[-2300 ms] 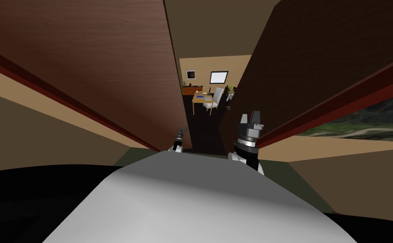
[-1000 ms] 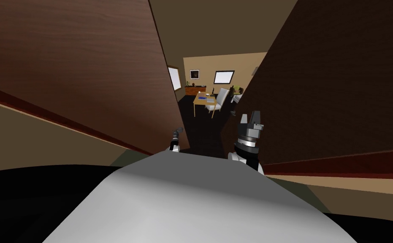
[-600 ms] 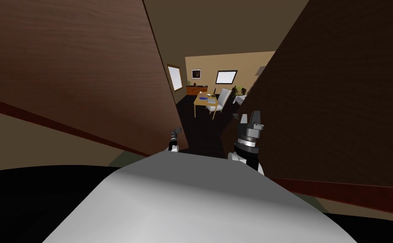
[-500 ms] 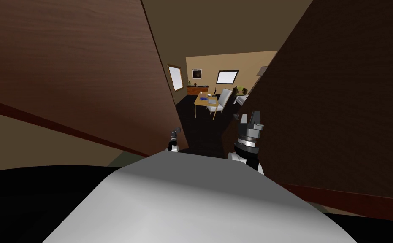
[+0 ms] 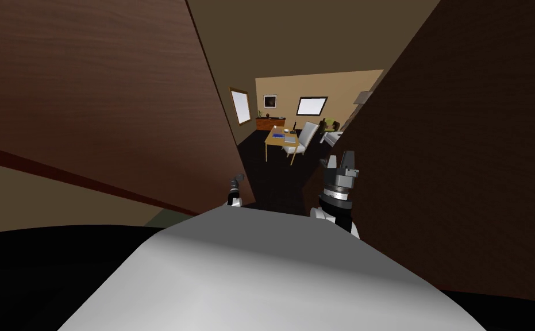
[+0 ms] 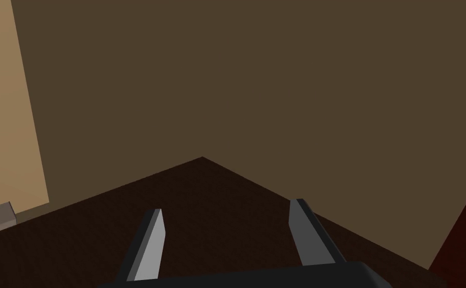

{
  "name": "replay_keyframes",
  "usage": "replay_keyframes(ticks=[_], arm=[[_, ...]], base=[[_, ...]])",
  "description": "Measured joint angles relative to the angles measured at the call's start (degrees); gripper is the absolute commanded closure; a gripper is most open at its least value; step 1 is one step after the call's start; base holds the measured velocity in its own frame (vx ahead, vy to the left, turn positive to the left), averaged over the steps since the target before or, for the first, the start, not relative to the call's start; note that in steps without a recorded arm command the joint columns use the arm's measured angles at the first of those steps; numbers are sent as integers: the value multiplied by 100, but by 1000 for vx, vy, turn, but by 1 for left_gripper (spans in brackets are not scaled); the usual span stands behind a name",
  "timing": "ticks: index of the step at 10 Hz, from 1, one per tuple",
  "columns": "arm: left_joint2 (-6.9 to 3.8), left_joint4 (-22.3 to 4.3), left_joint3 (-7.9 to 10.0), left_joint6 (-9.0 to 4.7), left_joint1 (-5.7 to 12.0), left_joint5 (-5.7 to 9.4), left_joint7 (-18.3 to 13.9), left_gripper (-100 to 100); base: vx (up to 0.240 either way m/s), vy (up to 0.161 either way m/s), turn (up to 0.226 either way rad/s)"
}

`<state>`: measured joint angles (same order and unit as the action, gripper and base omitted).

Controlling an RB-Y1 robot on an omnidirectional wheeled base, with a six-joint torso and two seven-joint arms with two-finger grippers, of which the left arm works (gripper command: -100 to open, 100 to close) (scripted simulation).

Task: Push the door open

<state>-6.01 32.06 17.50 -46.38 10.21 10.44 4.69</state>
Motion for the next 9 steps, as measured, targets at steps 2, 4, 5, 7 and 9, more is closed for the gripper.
replay_keyframes(ticks=[2, 4, 5, 7, 9], arm=[[-2, 14, 103, 7, -20, 60, 42, 100], [-68, -168, 206, -97, 57, 123, 42, 100], [-89, -171, 225, -115, 59, 133, 39, 100], [-101, -237, 312, -125, 49, 189, 76, 100], [-106, -167, 413, -82, 15, 254, 126, 100]], base=[[177, -50, 57], [132, -33, 51], [138, -3, 48], [177, -10, 38], [186, -8, 31]])
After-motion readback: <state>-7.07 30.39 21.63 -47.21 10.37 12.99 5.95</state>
